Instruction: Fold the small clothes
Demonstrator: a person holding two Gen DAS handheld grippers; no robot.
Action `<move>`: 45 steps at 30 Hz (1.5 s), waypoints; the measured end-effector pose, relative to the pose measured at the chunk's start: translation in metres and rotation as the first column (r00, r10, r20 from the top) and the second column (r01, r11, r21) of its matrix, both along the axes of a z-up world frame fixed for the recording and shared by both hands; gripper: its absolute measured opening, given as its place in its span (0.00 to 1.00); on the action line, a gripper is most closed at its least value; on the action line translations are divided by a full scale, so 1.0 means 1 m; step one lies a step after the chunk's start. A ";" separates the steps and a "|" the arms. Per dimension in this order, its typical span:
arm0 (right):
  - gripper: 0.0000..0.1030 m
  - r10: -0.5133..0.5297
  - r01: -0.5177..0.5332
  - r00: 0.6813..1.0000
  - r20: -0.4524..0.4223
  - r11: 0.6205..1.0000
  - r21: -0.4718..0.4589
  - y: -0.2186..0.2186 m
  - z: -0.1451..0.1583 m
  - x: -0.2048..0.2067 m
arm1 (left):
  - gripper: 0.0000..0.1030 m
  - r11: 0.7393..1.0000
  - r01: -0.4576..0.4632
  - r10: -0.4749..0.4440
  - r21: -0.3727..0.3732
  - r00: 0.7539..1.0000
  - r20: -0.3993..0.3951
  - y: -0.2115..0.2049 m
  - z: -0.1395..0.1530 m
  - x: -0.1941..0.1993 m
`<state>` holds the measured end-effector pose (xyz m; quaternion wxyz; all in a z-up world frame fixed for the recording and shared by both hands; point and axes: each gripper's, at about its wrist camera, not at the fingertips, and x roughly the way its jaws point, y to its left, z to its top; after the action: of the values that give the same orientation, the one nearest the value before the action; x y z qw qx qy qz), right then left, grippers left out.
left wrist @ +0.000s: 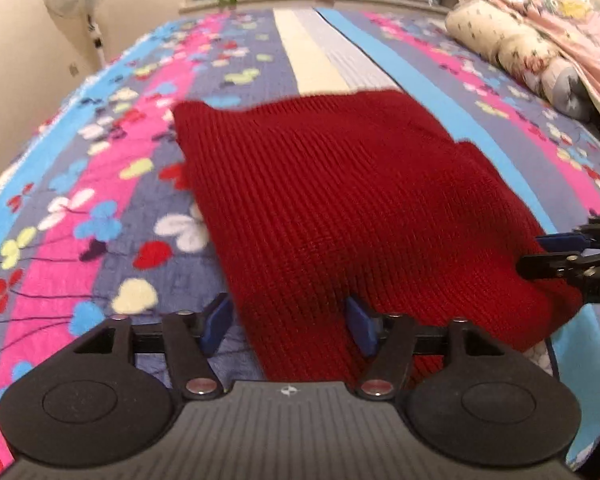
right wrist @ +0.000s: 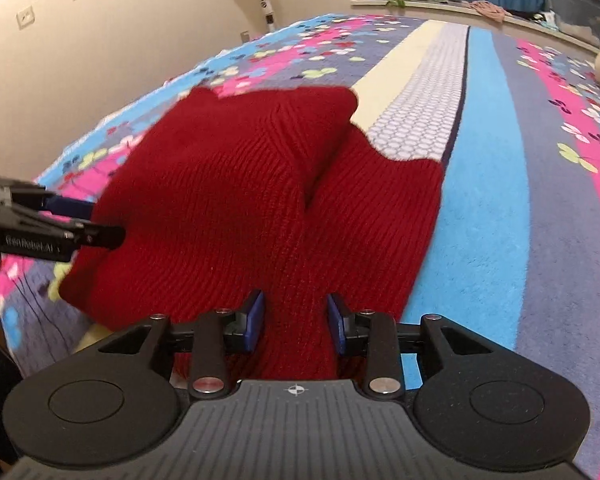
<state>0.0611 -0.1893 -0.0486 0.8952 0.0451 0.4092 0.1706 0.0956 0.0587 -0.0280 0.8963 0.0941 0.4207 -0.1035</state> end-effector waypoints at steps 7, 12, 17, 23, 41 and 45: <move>0.68 -0.167 0.165 0.983 0.071 0.986 0.026 -0.029 0.063 -0.034 | 1.00 0.994 -0.107 0.107 -0.012 0.980 0.165 0.008 0.052 -0.043; 0.91 -0.239 0.239 0.958 0.158 0.971 0.019 -0.037 0.085 -0.086 | 1.00 0.987 -0.159 0.162 -0.033 0.967 0.196 -0.009 0.074 -0.094; 0.93 -0.270 0.275 0.944 0.190 0.961 -0.002 -0.023 0.075 -0.135 | 1.00 0.981 -0.184 0.191 -0.059 0.968 0.161 -0.027 0.070 -0.135; 0.94 -0.258 0.264 0.957 0.133 0.964 -0.026 0.000 0.051 -0.148 | 1.00 0.975 -0.212 0.219 -0.069 0.969 0.112 -0.043 0.048 -0.169; 0.94 -0.165 0.176 0.975 0.149 0.982 -0.064 0.033 0.045 -0.140 | 1.00 0.970 -0.221 0.232 -0.102 0.966 0.115 -0.044 0.032 -0.177; 0.94 -0.150 0.163 0.975 0.162 0.984 -0.070 0.037 0.046 -0.142 | 1.00 0.968 -0.227 0.240 -0.107 0.963 0.122 -0.042 0.034 -0.177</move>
<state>-0.0808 -0.1522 -0.0023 0.9363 0.0266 0.3396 0.0854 -0.0818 0.0172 0.0062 0.9319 0.0091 0.3624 -0.0099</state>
